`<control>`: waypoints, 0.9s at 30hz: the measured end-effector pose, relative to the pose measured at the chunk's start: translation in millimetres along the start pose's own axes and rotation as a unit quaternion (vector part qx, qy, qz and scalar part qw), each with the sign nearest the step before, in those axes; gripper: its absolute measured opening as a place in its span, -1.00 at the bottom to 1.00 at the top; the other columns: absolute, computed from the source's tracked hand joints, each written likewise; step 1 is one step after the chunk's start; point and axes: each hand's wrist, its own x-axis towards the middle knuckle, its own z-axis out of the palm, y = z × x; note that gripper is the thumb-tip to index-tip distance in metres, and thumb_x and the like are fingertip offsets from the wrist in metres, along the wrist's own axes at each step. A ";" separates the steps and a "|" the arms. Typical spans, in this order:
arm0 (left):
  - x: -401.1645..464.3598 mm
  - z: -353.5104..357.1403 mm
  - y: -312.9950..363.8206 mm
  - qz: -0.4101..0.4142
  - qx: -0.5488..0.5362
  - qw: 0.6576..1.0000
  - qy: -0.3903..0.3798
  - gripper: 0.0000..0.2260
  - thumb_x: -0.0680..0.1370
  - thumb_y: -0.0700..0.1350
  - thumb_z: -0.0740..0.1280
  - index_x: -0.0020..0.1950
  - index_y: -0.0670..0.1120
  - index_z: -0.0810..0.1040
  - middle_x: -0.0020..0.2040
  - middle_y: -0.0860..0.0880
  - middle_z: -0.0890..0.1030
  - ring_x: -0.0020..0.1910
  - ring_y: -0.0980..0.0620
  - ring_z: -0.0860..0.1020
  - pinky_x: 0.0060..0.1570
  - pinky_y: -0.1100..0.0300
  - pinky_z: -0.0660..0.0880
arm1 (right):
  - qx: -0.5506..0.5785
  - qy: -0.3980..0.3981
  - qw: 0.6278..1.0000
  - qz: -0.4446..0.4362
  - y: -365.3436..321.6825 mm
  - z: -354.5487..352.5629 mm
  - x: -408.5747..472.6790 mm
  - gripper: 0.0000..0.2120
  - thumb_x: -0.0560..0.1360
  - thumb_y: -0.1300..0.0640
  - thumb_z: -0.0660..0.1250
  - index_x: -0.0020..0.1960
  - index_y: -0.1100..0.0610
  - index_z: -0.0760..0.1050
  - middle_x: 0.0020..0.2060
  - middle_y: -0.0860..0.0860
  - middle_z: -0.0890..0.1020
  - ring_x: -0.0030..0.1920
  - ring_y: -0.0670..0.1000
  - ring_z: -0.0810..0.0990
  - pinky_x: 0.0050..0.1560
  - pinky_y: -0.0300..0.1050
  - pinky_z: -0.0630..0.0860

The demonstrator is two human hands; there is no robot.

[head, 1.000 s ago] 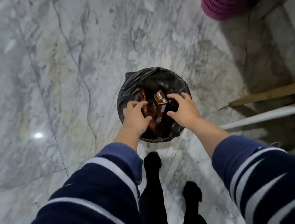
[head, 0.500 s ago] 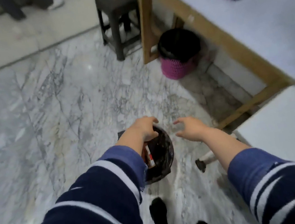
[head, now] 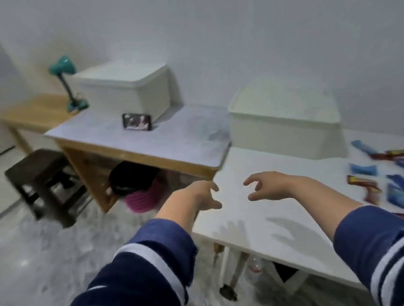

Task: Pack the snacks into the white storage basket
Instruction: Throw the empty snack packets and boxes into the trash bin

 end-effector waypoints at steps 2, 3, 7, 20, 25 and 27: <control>0.5 2.4 52.9 0.034 0.016 0.999 -0.001 -0.49 0.53 0.04 0.36 0.45 0.02 0.33 0.35 0.00 0.46 0.31 -0.03 0.45 0.31 0.09 0.39 | 0.020 0.028 0.999 0.031 45.3 -15.7 -33.2 -0.52 0.52 -0.03 0.30 0.42 -0.07 0.32 0.34 -0.01 0.44 0.28 0.03 0.47 0.27 -0.13 0.38; -0.8 5.3 79.9 0.049 0.027 0.998 -0.002 -0.50 0.53 0.04 0.36 0.45 0.03 0.33 0.35 0.00 0.45 0.31 -0.03 0.45 0.32 0.09 0.38 | 0.027 0.043 0.998 0.046 68.0 -22.4 -51.1 -0.52 0.52 -0.04 0.30 0.42 -0.07 0.33 0.35 -0.01 0.44 0.29 0.03 0.46 0.28 -0.13 0.37; -12.8 32.1 190.2 0.110 0.062 0.992 0.007 -0.51 0.52 0.07 0.36 0.43 0.08 0.34 0.38 0.03 0.42 0.33 -0.02 0.43 0.36 0.03 0.34 | 0.059 0.091 0.989 0.104 158.8 -38.7 -129.7 -0.51 0.50 -0.06 0.32 0.41 -0.08 0.34 0.29 -0.02 0.47 0.27 0.01 0.48 0.30 -0.13 0.38; -68.3 152.8 502.9 0.327 0.127 0.936 -0.028 -0.57 0.54 0.04 0.34 0.39 0.02 0.41 0.33 -0.03 0.50 0.26 -0.08 0.49 0.31 0.06 0.41 | 0.128 0.202 0.935 0.262 384.8 -46.2 -377.0 -0.52 0.51 0.00 0.35 0.41 0.01 0.38 0.35 0.07 0.44 0.21 0.05 0.48 0.30 -0.11 0.37; -62.7 159.0 595.4 0.370 0.117 0.921 -0.021 -0.57 0.53 0.04 0.35 0.38 0.03 0.41 0.29 -0.01 0.52 0.24 -0.05 0.49 0.31 0.07 0.39 | 0.159 0.242 0.907 0.306 458.1 -66.0 -422.6 -0.54 0.50 -0.02 0.35 0.37 -0.03 0.40 0.23 0.04 0.50 0.10 0.04 0.50 0.17 -0.15 0.41; -54.4 156.8 634.7 0.391 0.114 0.913 -0.011 -0.58 0.53 0.04 0.35 0.38 0.04 0.40 0.28 0.00 0.52 0.24 -0.03 0.49 0.28 0.11 0.40 | 0.166 0.252 0.900 0.315 484.1 -81.3 -435.7 -0.55 0.52 -0.01 0.33 0.39 -0.01 0.38 0.29 0.05 0.49 0.10 0.05 0.52 0.13 -0.17 0.41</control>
